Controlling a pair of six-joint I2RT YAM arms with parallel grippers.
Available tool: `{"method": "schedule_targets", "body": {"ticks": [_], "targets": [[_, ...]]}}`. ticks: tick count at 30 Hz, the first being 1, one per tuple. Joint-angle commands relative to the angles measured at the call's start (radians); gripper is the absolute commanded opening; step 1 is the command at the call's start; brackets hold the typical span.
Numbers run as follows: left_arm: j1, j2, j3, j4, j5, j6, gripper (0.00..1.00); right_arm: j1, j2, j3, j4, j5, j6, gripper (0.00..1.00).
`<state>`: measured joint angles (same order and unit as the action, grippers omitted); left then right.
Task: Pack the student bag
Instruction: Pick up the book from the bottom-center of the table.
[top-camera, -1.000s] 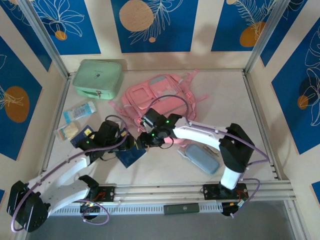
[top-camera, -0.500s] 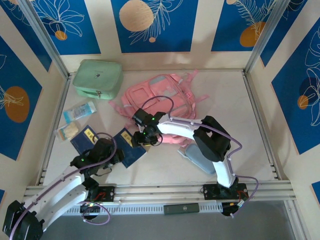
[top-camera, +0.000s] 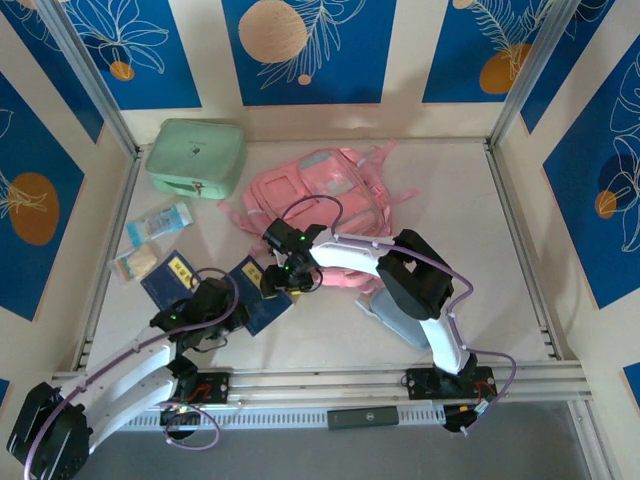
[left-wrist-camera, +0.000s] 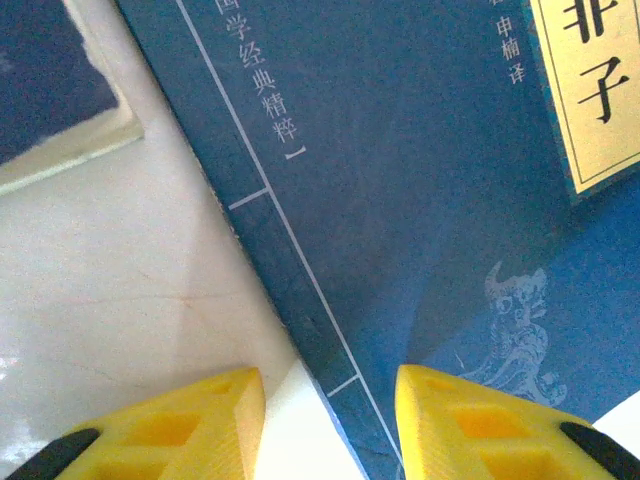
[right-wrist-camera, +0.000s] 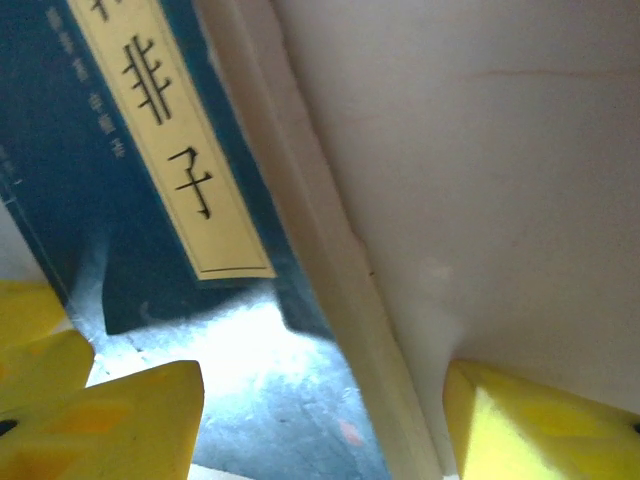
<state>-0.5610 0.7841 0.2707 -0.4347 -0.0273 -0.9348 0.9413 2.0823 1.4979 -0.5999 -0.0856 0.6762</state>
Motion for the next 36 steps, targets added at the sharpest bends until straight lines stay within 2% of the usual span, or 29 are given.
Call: {"method": "schedule_targets", "body": {"ticks": [1,8,12,15,17,21,28,36], "targets": [[0.010,0.008,-0.021,-0.017,-0.031,0.012,0.40,0.010,-0.035,0.017,0.002,-0.075,-0.023,0.65],[0.009,0.000,-0.026,-0.029,-0.041,0.012,0.39,0.013,-0.121,-0.035,0.007,-0.099,-0.043,0.63],[0.009,0.009,-0.027,-0.019,-0.026,0.011,0.38,0.010,-0.133,-0.062,0.064,-0.262,-0.082,0.59],[0.009,0.009,-0.020,-0.024,-0.031,0.015,0.38,0.012,-0.137,-0.067,0.043,-0.209,-0.072,0.58],[0.009,0.005,-0.022,-0.023,-0.030,0.012,0.38,0.004,-0.127,-0.052,-0.012,-0.105,-0.054,0.59],[0.010,0.004,-0.017,-0.021,-0.021,0.010,0.37,-0.009,-0.094,-0.029,-0.057,0.006,-0.030,0.61],[0.010,0.011,-0.021,0.024,0.006,0.010,0.38,0.014,0.006,0.021,-0.045,0.005,-0.037,0.62],[0.010,0.008,-0.046,0.047,-0.003,-0.007,0.37,0.035,0.000,0.025,-0.014,-0.079,-0.054,0.61]]}}
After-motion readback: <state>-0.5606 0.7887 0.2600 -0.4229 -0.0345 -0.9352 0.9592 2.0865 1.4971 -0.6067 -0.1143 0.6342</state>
